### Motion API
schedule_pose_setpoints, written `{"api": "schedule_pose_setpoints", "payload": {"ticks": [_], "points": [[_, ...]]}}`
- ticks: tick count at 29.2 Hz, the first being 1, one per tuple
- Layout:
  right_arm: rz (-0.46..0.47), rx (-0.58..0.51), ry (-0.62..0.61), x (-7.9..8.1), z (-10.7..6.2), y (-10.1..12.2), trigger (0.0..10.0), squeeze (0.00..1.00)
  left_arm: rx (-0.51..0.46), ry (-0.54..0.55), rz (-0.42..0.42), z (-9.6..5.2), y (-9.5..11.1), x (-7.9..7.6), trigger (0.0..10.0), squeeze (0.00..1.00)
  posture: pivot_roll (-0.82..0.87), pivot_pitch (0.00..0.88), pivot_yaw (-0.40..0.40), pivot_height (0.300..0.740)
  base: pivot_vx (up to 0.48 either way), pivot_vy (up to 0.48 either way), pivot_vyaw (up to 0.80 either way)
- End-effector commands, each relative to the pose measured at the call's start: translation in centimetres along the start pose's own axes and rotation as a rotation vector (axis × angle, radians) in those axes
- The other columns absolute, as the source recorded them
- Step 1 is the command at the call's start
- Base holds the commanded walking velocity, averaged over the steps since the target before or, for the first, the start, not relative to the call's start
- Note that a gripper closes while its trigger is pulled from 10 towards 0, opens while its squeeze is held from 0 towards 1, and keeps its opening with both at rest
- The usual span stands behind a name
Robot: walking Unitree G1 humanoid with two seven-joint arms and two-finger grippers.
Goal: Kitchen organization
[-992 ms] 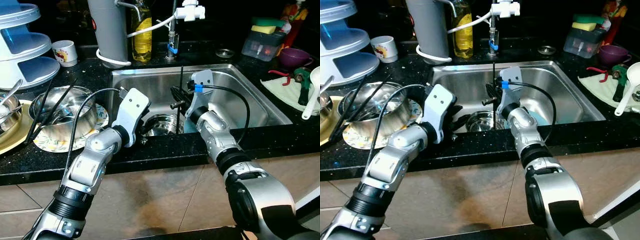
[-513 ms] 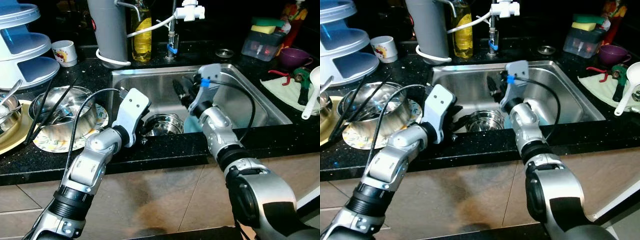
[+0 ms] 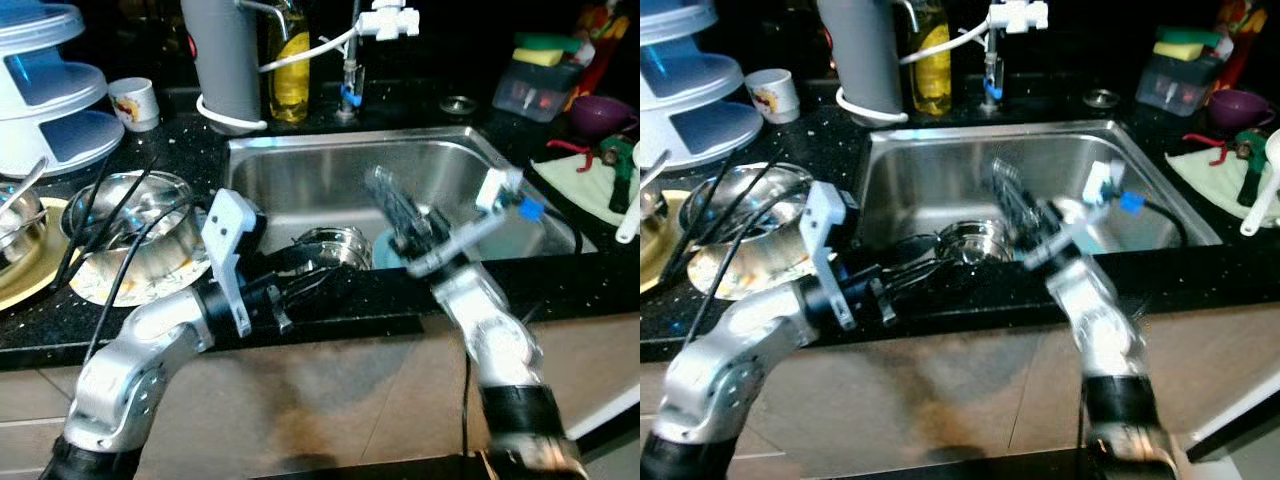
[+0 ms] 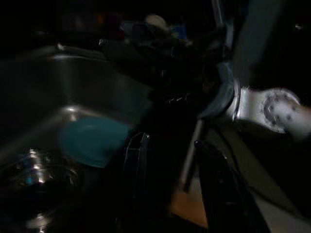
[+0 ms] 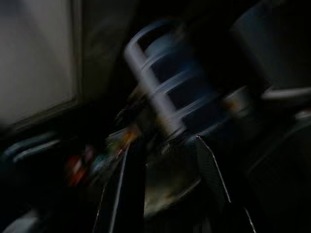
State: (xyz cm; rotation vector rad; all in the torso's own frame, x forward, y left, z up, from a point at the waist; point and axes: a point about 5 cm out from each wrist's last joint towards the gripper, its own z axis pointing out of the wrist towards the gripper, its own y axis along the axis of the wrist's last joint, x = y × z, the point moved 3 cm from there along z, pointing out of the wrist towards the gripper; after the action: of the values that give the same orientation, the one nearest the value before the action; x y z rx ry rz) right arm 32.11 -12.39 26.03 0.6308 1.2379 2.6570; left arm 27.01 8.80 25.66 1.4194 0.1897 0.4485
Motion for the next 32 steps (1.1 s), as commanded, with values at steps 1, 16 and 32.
{"api": "schedule_pose_setpoints", "payload": {"ticks": [1, 16, 32], "points": [[0.029, 0.045, 0.067, 1.3, -0.5, -0.6, 10.0, 0.00, 0.058, -0.075, -0.026, -0.7, -0.7, -1.0, 10.0, 0.00, -0.02, 0.177, -0.008, 0.740, 0.000, 0.000, 0.00], [0.065, 0.603, -0.206, -0.3, -9.9, -7.4, 10.0, 0.00, 0.631, -0.215, -0.064, -5.4, -8.8, -4.7, 10.0, 0.00, -0.03, 0.179, -0.018, 0.740, 0.000, 0.000, 0.00], [0.020, 1.113, -0.433, -1.8, -19.1, -14.8, 10.0, 0.00, 1.080, -0.247, 0.021, -9.6, -15.9, -7.2, 10.0, 0.00, -0.02, 0.168, -0.016, 0.740, 0.000, 0.000, 0.00]]}}
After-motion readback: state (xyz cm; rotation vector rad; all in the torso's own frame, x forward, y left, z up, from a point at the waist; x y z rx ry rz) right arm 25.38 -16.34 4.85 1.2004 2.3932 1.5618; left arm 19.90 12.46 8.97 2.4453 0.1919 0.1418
